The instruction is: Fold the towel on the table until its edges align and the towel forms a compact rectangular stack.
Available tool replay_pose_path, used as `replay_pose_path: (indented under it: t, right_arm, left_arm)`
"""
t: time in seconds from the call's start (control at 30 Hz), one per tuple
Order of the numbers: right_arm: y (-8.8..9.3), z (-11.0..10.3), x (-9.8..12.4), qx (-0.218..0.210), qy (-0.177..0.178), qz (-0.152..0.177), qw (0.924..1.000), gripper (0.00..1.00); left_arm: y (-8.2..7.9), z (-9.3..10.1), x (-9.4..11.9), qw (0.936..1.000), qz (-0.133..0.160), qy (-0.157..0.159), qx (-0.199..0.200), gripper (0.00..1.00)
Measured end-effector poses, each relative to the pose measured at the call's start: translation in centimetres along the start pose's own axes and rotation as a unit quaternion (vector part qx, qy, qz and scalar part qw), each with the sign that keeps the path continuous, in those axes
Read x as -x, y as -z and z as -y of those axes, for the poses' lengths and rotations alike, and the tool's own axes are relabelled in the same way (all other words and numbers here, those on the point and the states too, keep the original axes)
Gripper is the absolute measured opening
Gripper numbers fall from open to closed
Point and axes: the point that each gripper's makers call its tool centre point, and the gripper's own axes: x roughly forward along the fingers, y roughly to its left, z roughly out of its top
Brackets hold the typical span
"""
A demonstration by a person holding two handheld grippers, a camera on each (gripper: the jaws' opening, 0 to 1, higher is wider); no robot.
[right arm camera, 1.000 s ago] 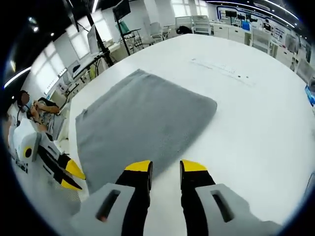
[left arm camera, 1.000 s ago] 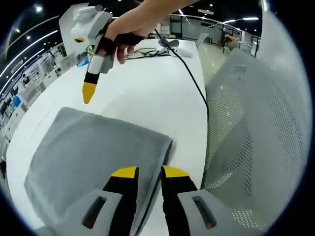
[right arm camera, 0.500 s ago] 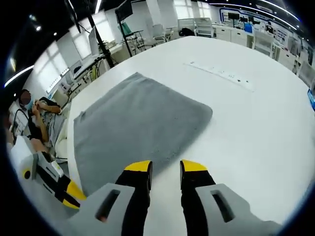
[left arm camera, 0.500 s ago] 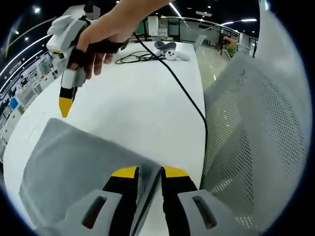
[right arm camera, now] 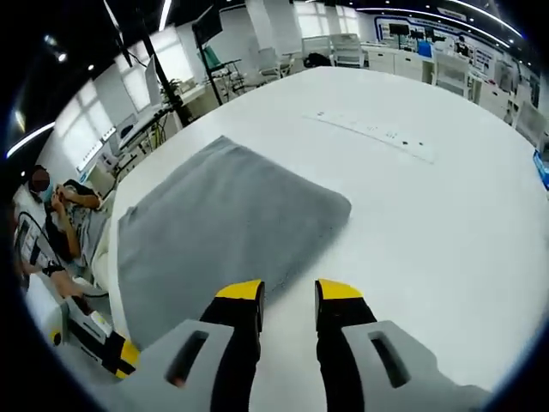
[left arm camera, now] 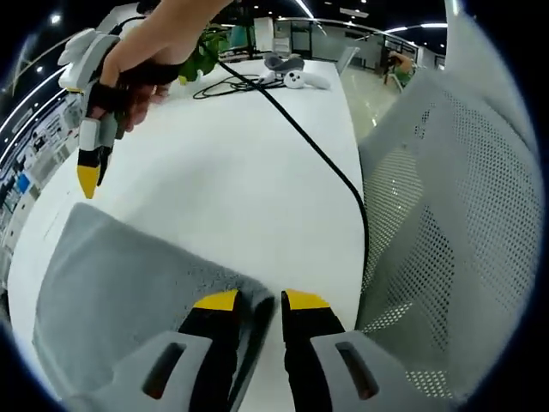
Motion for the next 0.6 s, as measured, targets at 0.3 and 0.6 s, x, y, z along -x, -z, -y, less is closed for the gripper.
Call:
replay_pose_path:
  t: [0.3, 0.6]
  right_arm:
    - [-2.3, 1.5, -2.5, -0.021, 0.017, 0.017, 0.9995, 0.22]
    - [-3.3, 4.1, -4.9, -0.043, 0.050, 0.011, 0.9978, 0.22]
  left_arm:
    - [-0.1, -0.5, 0.1, 0.9999, 0.007, -0.011, 0.003, 0.09]
    - [0.0, -0.5, 0.1, 0.9999, 0.005, -0.004, 0.012, 0.07]
